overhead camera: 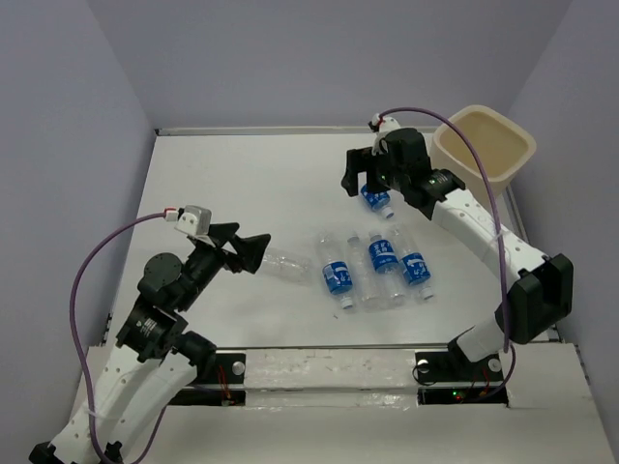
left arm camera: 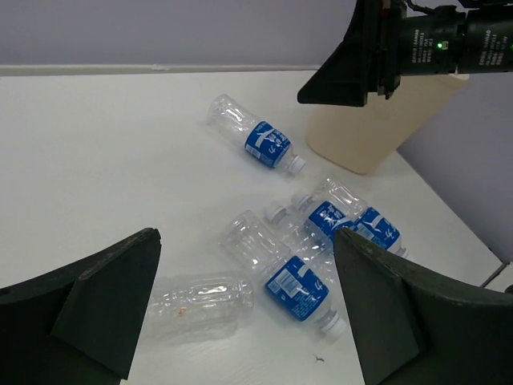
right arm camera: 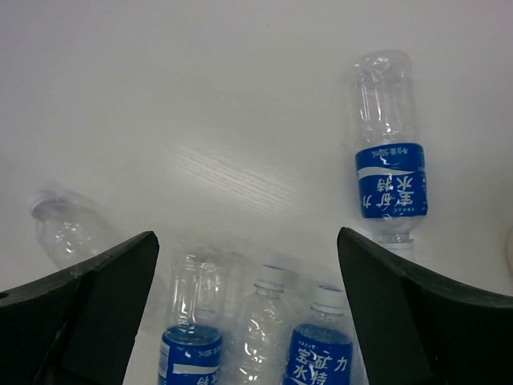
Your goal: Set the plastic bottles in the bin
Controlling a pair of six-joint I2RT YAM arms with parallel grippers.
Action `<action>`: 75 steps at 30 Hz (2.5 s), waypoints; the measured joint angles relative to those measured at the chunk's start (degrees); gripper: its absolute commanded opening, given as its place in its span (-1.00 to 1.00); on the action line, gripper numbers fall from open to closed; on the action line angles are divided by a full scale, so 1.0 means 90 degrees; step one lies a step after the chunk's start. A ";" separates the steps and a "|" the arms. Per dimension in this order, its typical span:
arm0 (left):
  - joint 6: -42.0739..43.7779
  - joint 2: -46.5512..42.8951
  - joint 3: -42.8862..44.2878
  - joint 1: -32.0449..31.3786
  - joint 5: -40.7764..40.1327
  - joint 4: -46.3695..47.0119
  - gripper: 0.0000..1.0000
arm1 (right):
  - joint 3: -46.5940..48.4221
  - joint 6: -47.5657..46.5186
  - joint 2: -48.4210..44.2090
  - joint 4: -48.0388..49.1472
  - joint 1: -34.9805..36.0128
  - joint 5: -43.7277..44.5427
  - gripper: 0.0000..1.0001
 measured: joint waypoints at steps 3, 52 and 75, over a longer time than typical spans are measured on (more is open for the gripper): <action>-0.0002 -0.0080 0.0002 -0.0075 -0.0058 -0.0068 0.98 | 0.0478 -0.0189 0.0464 -0.0209 0.0027 0.0248 0.99; -0.0194 0.1304 0.0044 0.0226 -0.0692 -0.0459 0.98 | 0.5931 -0.2873 0.6501 -0.1430 -0.0729 0.1683 -0.23; -0.2438 0.1331 -0.0279 0.0393 -0.1107 -0.1083 0.98 | 0.1600 -0.1707 -0.0374 0.4350 -0.2980 0.2533 -0.22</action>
